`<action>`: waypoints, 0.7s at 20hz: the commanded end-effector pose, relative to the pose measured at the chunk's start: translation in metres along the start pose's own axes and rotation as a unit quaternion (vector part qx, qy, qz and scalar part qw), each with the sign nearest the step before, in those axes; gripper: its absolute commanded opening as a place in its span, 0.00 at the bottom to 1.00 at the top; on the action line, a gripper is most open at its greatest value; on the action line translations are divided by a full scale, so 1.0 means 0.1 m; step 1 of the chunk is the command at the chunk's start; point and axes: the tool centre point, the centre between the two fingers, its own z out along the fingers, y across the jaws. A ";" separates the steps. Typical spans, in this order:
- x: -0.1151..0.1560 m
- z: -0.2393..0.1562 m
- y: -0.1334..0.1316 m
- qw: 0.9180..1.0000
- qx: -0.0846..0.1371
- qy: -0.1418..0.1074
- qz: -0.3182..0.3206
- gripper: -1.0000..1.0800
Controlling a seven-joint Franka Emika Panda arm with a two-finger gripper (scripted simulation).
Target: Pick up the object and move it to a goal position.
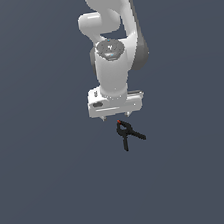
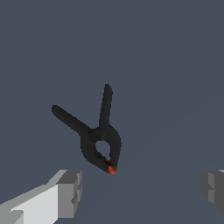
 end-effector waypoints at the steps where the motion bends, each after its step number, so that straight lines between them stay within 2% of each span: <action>1: 0.00 0.00 0.00 1.000 0.000 0.000 0.000 0.96; 10: -0.08 0.12 -0.17 1.000 0.009 -0.019 -0.015 0.96; 14: -0.08 0.12 -0.18 1.000 0.009 -0.019 -0.016 0.96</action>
